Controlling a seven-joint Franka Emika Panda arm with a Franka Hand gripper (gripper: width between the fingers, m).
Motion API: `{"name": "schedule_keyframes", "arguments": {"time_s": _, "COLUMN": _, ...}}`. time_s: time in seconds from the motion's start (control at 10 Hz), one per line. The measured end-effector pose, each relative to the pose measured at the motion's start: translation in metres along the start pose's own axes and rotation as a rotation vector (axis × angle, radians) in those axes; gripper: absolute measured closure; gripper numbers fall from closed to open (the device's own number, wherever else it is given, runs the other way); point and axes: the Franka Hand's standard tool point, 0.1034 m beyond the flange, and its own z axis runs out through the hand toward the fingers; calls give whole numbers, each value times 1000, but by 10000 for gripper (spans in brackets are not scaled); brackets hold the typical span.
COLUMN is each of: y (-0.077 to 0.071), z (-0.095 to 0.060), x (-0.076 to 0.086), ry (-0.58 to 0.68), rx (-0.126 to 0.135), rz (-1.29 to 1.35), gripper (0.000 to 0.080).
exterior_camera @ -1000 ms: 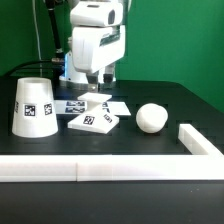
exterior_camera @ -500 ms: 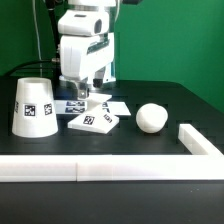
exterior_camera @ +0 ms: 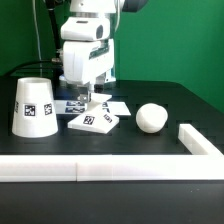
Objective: Assemble lamp
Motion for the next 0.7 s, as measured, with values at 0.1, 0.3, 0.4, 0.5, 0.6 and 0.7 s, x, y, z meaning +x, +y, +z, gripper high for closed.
{"name": "schedule_keyframes", "arguments": {"time_s": 0.1, "y": 0, "z": 2, "x": 1, "ry": 1, "rx": 2, "rz": 0, "gripper": 100}}
{"name": "schedule_keyframes", "arguments": {"time_s": 0.3, "y": 2, "z": 3, "x": 5, "ry": 3, "rx": 1, "rz": 4, "gripper": 100}}
{"name": "schedule_keyframes", "arguments": {"time_s": 0.4, "y": 2, "z": 3, "x": 6, "ry": 3, "rx": 1, "rz": 8, "gripper": 100}}
{"name": "schedule_keyframes", "arguments": {"time_s": 0.5, "y": 2, "z": 3, "x": 6, "ry": 3, "rx": 2, "rz": 9, "gripper": 100}}
{"name": "schedule_keyframes", "arguments": {"time_s": 0.6, "y": 2, "z": 3, "x": 6, "ry": 3, "rx": 2, "rz": 9, "gripper": 234}}
{"name": "schedule_keyframes", "arguments": {"time_s": 0.7, "y": 3, "z": 3, "x": 6, "ry": 3, "rx": 2, "rz": 9, "gripper": 234}}
